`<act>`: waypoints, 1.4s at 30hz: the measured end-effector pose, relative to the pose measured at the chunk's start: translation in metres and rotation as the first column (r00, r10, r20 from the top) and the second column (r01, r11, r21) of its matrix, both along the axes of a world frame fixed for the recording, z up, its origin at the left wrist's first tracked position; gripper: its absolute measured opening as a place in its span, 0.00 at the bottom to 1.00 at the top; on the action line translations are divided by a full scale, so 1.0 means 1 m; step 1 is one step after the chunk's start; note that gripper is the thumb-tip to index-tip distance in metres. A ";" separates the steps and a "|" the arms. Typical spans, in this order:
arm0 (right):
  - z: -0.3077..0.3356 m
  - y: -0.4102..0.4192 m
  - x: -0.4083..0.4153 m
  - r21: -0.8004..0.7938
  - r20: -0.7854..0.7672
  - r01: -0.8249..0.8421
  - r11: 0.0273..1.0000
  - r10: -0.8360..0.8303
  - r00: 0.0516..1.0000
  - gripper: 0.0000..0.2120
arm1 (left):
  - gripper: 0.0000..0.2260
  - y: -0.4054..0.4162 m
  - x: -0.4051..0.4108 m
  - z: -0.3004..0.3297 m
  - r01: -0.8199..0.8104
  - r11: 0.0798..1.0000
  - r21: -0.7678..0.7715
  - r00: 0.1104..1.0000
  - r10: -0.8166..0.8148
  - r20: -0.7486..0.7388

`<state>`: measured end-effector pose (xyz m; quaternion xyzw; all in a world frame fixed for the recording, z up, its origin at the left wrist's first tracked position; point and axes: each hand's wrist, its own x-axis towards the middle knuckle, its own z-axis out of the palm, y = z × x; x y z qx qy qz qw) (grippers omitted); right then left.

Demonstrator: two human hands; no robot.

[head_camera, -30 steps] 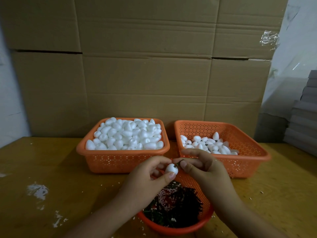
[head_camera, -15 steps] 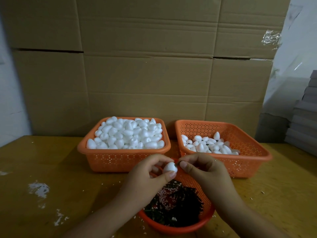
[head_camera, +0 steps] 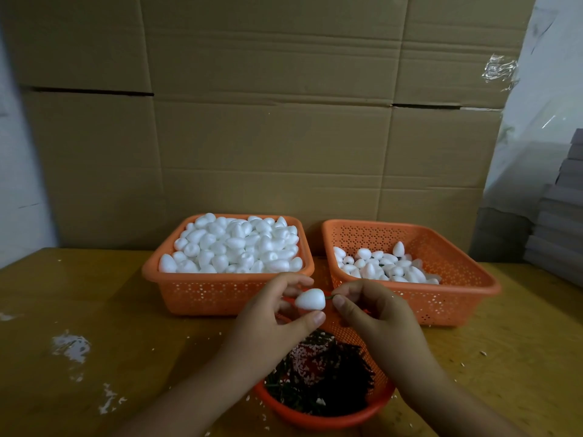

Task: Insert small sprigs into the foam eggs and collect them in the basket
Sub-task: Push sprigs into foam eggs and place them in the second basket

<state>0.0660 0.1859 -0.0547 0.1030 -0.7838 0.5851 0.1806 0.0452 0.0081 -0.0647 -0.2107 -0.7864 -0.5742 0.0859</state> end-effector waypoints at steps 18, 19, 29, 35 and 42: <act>0.003 -0.002 0.001 -0.044 -0.019 -0.019 0.999 0.018 1.000 0.11 | 0.16 0.000 0.001 0.002 0.034 0.999 0.020 0.999 -0.034 0.006; 0.003 -0.002 0.002 -0.042 -0.020 -0.019 0.999 0.018 1.000 0.12 | 0.16 0.000 0.001 0.001 0.036 0.999 0.020 0.999 -0.036 0.005; 0.003 -0.003 0.003 0.005 -0.022 -0.043 0.999 0.043 0.999 0.17 | 0.14 -0.001 0.002 0.001 0.077 0.996 0.039 0.997 -0.076 -0.022; 0.002 -0.003 0.002 -0.078 -0.001 -0.120 0.990 0.120 0.993 0.06 | 0.13 0.000 0.002 0.001 0.086 0.994 0.060 0.996 -0.084 -0.034; 0.004 -0.003 0.004 0.012 -0.002 -0.078 0.997 0.078 0.997 0.05 | 0.13 0.000 0.002 0.001 0.079 0.994 0.072 0.997 -0.078 -0.025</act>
